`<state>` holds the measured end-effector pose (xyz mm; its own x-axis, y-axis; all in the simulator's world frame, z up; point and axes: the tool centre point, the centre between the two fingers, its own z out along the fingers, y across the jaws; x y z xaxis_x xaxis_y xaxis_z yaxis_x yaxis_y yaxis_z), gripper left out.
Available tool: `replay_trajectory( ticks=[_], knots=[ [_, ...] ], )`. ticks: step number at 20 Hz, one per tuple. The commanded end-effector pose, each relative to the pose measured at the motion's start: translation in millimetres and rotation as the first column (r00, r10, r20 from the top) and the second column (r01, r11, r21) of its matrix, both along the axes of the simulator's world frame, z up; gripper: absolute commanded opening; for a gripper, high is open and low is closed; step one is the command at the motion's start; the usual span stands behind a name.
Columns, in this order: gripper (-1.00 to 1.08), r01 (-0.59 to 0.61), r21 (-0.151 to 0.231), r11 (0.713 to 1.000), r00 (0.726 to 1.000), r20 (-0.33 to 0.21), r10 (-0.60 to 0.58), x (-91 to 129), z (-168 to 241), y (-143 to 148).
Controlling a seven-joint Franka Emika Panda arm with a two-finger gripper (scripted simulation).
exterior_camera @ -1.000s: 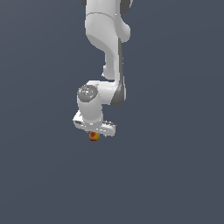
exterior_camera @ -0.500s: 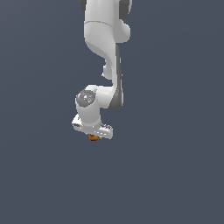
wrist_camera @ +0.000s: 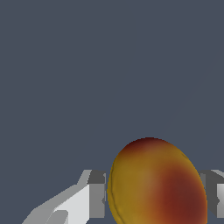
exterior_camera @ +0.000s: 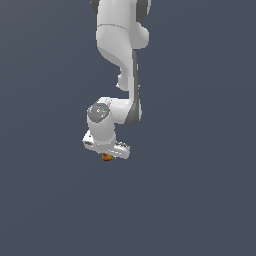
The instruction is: Pick up the object and move it to a goal position.
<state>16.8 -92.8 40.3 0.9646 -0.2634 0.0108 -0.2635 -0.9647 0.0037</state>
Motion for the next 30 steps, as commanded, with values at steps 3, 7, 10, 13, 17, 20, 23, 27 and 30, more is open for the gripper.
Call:
replay_trajectory(
  ticks=[3, 7, 10, 13, 17, 20, 23, 27, 30],
  knots=[
    [-1.00, -0.012, 0.006, 1.000, 1.000, -0.010, 0.012, -1.2, -0.4, 12.0],
    [-1.00, -0.012, 0.006, 1.000, 1.000, -0.010, 0.012, 2.2, 16.2, 18.9],
    [-1.00, -0.012, 0.006, 1.000, 1.000, -0.010, 0.012, 6.0, 35.3, 26.8],
    [-1.00, -0.012, 0.006, 1.000, 1.000, -0.010, 0.012, 11.0, 59.4, 36.7],
    [-1.00, -0.012, 0.006, 1.000, 1.000, -0.010, 0.012, 19.0, 98.4, 52.3],
    [-1.00, -0.011, 0.005, 1.000, 1.000, -0.010, 0.011, 25.7, 130.2, 65.1],
    [-1.00, -0.011, 0.005, 1.000, 1.000, -0.010, 0.011, 32.7, 162.5, 78.2],
    [-1.00, -0.011, 0.005, 1.000, 1.000, -0.010, 0.011, 42.2, 204.6, 95.1],
    [-1.00, -0.011, 0.005, 1.000, 1.000, -0.010, 0.011, 49.3, 234.6, 107.3]
  ],
)
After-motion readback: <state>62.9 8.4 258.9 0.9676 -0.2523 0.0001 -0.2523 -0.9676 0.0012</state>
